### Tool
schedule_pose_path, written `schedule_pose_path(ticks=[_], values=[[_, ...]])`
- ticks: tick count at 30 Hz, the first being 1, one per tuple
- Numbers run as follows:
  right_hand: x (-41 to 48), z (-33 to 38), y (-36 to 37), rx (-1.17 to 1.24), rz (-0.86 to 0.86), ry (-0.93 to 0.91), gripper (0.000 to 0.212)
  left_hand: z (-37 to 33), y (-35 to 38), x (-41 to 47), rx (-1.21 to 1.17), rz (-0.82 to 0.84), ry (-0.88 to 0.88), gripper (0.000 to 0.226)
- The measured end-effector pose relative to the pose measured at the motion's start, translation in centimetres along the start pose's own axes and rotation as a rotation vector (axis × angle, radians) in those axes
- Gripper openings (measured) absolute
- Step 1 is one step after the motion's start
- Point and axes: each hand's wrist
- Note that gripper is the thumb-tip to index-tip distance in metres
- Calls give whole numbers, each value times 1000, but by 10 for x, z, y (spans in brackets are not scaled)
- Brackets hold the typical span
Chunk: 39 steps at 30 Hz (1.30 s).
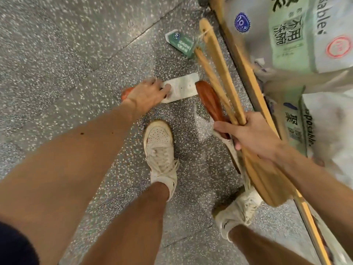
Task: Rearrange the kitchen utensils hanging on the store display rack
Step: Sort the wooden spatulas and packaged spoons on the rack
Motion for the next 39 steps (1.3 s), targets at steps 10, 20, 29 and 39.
schedule_pose_path(ticks=[10,20,29,39], values=[[-128,29,-15,139,1,-20,23,-52,-149,-126,-1525,-65,-282,68],[-423,125,-33,406,-83,-156,24,-143,-426,-370,-2064,-64,-73,50],[-683,107,-63,554,-112,-437,51,-290,-589,-532,-1773,-429,-19,37],[-966,-52,-127,654,-661,-779,31,-507,-722,-639,-1456,-484,472,12]])
Point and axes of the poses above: each hand's wrist, its own x-axis towards the middle knuckle, its own y-axis out of the palm, z = x × y, and after that the axes turned 6 degrees about y, right-handed
